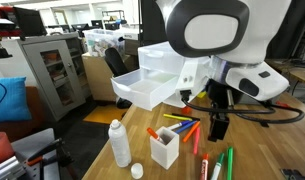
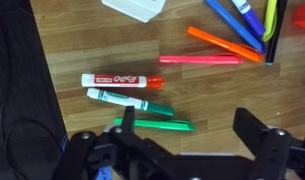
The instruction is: Put the green pen inside the white box
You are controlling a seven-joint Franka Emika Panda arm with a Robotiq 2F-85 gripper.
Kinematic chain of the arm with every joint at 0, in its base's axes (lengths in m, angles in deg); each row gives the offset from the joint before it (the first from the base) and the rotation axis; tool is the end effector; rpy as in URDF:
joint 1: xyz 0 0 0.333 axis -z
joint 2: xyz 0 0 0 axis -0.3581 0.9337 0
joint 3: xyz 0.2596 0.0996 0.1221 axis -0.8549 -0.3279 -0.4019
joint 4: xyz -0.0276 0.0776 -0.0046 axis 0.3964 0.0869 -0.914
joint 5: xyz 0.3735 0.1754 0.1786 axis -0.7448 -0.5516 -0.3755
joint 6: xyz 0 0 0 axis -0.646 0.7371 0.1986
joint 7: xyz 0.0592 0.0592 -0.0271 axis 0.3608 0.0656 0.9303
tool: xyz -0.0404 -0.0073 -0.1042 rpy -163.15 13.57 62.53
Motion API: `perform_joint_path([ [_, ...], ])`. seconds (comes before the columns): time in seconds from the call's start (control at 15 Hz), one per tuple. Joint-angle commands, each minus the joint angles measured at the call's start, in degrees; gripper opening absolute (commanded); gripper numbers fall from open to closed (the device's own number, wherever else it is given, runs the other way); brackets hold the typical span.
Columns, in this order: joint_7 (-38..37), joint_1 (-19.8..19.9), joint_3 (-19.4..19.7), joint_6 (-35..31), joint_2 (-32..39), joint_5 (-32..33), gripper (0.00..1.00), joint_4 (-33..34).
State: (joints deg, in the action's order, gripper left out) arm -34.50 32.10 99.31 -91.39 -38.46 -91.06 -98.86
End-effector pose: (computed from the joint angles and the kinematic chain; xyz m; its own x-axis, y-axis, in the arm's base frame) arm 0.5901 -0.2616 0.1655 0.5431 -0.8381 -0.0515 -0.8346 -0.5320 -0.1429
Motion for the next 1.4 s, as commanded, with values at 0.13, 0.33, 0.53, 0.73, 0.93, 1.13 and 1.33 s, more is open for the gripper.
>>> perform_joint_path([
  [0.13, -16.57, 1.26, 0.27, 4.36, 8.29, -1.76, 1.0, 10.52],
  [0.33, -23.83, 2.59, 0.65, 7.15, 10.67, -2.53, 1.0, 12.92],
  [0.53, -23.72, 3.05, 0.4, 6.29, 10.56, -1.74, 1.0, 11.89],
  [0.73, -24.88, 3.25, 0.24, 7.3, 10.59, -2.07, 1.0, 12.5],
  [0.93, -27.86, 3.07, 0.55, 8.86, 11.37, -2.4, 1.0, 13.65],
  [1.13, -33.15, 4.4, -1.23, 9.12, 12.9, -6.41, 1.0, 15.77],
  [1.33, -36.68, 6.16, -3.95, 9.34, 15.67, -12.23, 1.0, 19.48],
])
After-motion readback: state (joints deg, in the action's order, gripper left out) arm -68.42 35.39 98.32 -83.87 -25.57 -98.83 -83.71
